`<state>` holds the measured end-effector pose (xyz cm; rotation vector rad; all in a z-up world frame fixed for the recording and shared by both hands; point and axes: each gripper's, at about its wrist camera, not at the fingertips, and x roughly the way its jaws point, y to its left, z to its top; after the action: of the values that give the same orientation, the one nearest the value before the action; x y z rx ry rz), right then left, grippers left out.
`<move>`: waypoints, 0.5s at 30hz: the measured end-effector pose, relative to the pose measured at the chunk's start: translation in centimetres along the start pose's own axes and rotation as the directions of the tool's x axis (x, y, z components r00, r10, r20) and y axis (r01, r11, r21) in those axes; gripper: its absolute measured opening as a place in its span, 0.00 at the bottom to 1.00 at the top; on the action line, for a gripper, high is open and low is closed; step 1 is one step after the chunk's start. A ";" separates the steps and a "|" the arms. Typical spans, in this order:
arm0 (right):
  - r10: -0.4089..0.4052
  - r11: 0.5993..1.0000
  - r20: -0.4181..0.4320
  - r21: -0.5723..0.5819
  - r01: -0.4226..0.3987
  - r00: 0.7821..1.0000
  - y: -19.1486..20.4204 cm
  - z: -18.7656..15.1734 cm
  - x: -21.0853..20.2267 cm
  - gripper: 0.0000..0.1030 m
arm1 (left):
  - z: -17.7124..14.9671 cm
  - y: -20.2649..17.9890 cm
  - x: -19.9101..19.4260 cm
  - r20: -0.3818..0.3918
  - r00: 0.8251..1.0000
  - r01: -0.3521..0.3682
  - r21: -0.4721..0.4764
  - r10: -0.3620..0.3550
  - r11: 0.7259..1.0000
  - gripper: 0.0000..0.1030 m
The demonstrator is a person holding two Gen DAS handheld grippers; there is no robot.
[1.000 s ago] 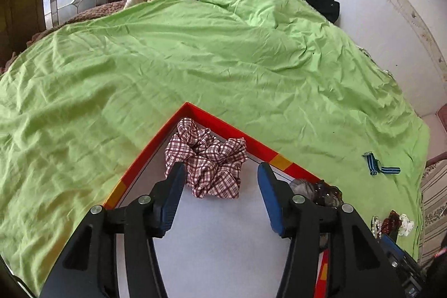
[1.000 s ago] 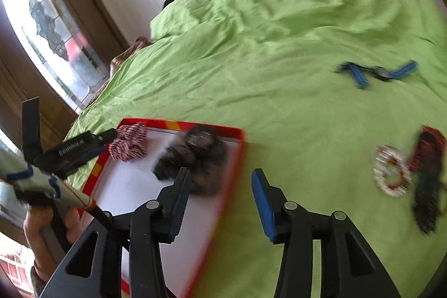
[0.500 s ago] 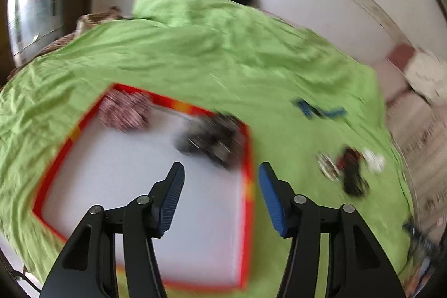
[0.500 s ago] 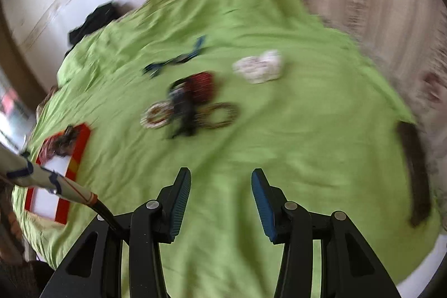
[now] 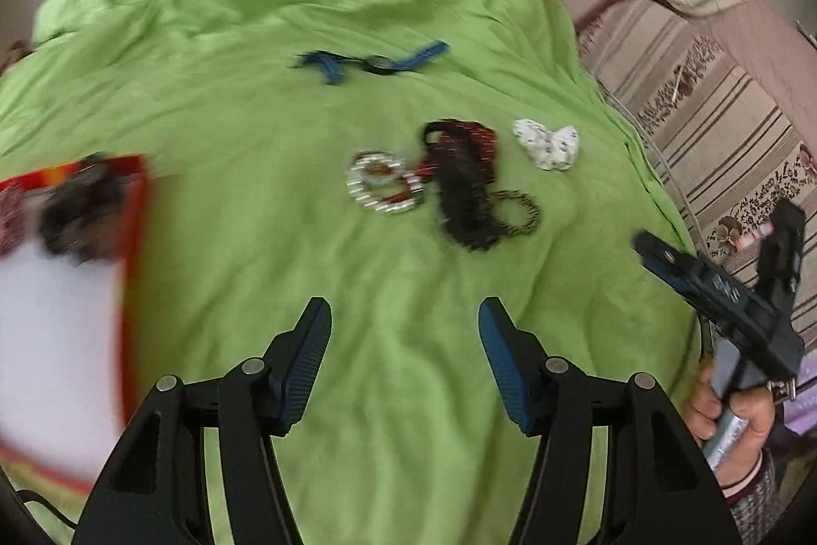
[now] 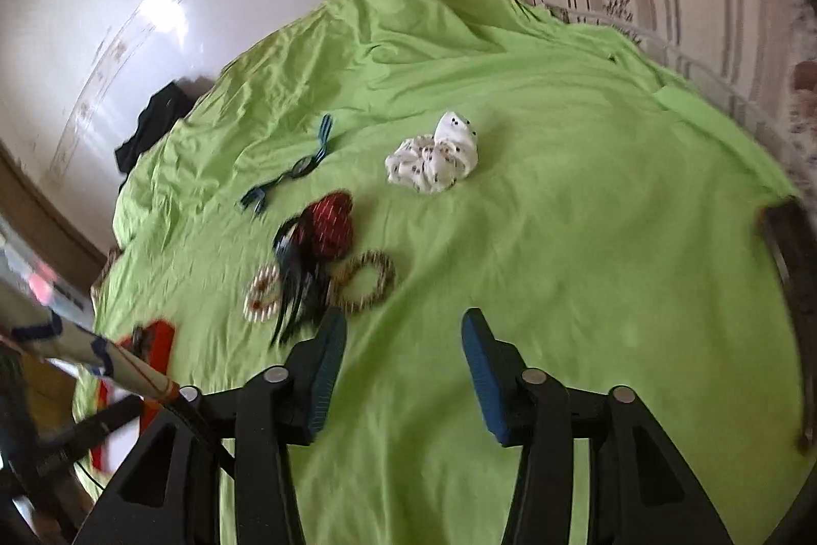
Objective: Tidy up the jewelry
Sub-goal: 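Move both grippers back to the remaining accessories on the sheet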
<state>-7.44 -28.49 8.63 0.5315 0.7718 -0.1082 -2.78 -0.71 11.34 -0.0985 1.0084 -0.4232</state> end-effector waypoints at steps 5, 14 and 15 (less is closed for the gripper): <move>-0.030 0.998 0.030 0.062 0.028 0.999 -1.2 4.8 5.6 0.66 | 2.8 -2.9 6.1 -0.028 0.999 0.047 0.052 -0.045 0.998 0.63; -0.062 0.997 0.040 0.052 0.060 0.997 -2.5 7.8 12.2 0.67 | 5.6 -3.9 13.6 -0.091 0.990 0.111 0.053 -0.106 0.992 0.64; -0.065 0.997 0.037 0.045 0.064 0.997 -2.6 7.8 12.5 0.67 | 5.8 -4.1 14.1 -0.091 0.989 0.120 0.054 -0.115 0.991 0.64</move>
<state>5.79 -33.39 3.51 0.5443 0.7504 -0.1947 7.31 -10.56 4.27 -0.0866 1.0790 -0.5691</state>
